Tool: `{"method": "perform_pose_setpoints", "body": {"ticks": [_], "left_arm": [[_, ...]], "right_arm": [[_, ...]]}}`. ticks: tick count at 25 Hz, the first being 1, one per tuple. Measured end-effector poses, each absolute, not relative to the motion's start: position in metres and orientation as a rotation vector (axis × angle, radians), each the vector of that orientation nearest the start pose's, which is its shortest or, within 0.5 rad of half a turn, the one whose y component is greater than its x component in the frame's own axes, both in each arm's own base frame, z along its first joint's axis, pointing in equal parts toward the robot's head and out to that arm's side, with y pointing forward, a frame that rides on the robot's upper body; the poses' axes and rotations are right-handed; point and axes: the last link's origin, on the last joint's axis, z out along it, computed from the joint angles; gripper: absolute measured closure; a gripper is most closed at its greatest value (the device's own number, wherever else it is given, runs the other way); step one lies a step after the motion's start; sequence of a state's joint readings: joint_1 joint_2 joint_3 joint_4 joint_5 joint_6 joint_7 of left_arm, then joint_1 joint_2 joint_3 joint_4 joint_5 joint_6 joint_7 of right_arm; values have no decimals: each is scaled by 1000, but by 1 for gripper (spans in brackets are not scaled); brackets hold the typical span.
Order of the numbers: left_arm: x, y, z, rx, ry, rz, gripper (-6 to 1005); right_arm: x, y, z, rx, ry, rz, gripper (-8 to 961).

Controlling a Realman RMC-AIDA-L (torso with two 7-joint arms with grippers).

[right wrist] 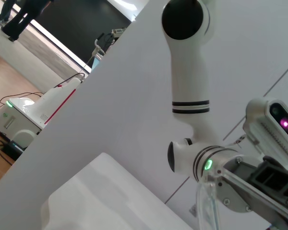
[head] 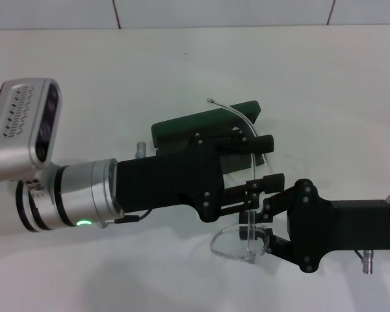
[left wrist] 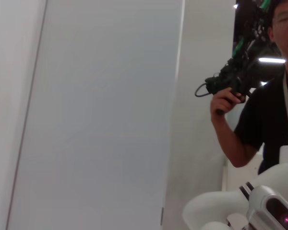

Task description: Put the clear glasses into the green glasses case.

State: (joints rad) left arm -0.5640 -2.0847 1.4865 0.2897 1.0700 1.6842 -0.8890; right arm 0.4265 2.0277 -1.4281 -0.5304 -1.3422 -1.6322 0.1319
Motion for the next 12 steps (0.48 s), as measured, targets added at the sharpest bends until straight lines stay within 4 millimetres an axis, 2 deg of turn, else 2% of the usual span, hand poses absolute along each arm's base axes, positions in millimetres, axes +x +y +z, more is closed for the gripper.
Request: {"method": "perform_pose_setpoints", "body": {"ticks": [8,12], "left_arm": [[-191,277,-69,-2821,-203,-1362,467],[-189,278,-63,-2808,-186,-1396,467]], "right_arm": [[225,268,-48,-2483,-1034,888,831],[226,270,-47,-2480,-1027,872,828]]}}
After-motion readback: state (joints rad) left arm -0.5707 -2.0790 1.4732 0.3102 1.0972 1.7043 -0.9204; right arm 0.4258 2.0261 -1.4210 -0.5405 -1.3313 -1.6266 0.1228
